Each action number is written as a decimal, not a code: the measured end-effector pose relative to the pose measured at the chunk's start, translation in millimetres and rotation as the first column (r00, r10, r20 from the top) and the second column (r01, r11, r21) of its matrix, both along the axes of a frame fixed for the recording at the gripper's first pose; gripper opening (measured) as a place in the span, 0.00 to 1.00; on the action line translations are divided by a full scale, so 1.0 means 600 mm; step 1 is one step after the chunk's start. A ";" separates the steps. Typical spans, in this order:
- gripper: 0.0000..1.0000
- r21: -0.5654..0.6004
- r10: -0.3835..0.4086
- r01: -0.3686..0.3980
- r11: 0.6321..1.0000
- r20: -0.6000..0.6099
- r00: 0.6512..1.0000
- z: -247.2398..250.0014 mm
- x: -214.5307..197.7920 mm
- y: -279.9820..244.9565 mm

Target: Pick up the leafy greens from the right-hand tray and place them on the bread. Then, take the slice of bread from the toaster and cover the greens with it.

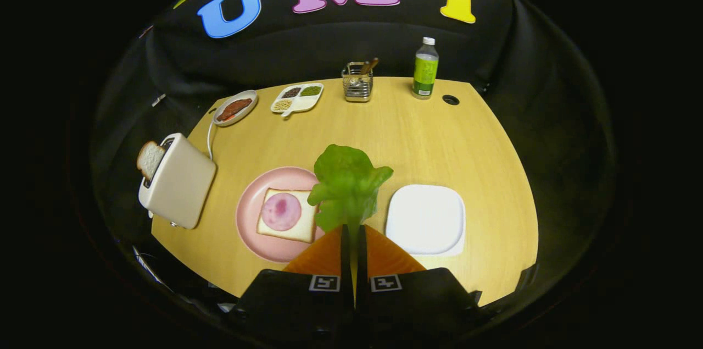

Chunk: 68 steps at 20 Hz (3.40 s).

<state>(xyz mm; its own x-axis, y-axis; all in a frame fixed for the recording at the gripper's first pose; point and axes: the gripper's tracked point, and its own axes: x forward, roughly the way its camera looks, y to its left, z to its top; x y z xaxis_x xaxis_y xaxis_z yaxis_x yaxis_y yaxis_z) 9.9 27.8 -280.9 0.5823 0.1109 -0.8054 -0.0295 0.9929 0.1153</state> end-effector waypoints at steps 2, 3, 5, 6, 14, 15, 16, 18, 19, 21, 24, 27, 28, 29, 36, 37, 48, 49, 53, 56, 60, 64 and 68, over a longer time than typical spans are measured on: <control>0.06 0.011 0.025 -0.025 1.000 -0.005 1.000 -0.005 0.012 0.036; 0.06 0.015 0.038 -0.038 0.999 -0.011 0.999 -0.007 0.016 0.053; 0.06 0.024 0.063 -0.062 0.998 -0.028 0.998 -0.021 0.023 0.091; 0.05 0.022 0.075 -0.074 0.997 -0.035 0.997 -0.026 0.025 0.104; 0.06 -0.031 0.128 -0.133 0.991 -0.127 0.984 -0.103 0.026 0.164; 0.06 -0.032 0.122 -0.127 0.991 -0.135 0.983 -0.107 0.026 0.165; 0.06 -0.032 0.116 -0.122 0.992 -0.141 0.983 -0.112 0.027 0.166; 0.08 -0.040 0.117 -0.125 0.991 -0.162 0.980 -0.122 0.026 0.168; 0.11 -0.054 0.116 -0.126 0.991 -0.166 0.979 -0.125 0.027 0.165; 0.18 -0.070 0.106 -0.119 0.990 -0.167 0.980 -0.131 0.030 0.161; 0.32 -0.052 0.120 -0.130 0.990 -0.161 0.980 -0.133 0.033 0.174; 0.59 -0.048 0.125 -0.134 0.990 -0.156 0.980 -0.135 0.037 0.178; 0.68 -0.047 0.121 -0.130 0.990 -0.152 0.981 -0.135 0.038 0.179; 0.85 -0.043 0.118 -0.125 0.991 -0.140 0.983 -0.131 0.042 0.180; 1.00 -0.052 0.112 -0.115 0.992 -0.055 0.992 -0.061 0.051 0.191; 0.99 -0.050 0.129 -0.131 0.990 -0.038 0.991 -0.041 0.050 0.202; 0.99 0.051 0.377 -0.389 0.920 0.158 0.912 0.136 0.029 0.443; 0.99 0.058 0.395 -0.409 0.911 0.166 0.904 0.144 0.028 0.467; 0.99 0.062 0.478 -0.499 0.865 0.201 0.855 0.156 0.030 0.570; 1.00 0.073 0.493 -0.518 0.852 0.220 0.842 0.157 0.029 0.632; 0.99 0.086 0.498 -0.524 0.848 0.209 0.841 0.134 0.039 0.703; 0.99 0.063 0.479 -0.502 0.863 0.215 0.851 0.110 0.073 0.758; 0.99 0.006 0.446 -0.457 0.890 0.201 0.872 0.078 0.107 0.779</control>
<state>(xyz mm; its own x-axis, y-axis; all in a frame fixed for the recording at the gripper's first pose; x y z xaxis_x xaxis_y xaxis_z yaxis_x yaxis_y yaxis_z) 73.9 495.4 -233.8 0.5991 0.4369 -0.6709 -0.4996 0.8589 0.1132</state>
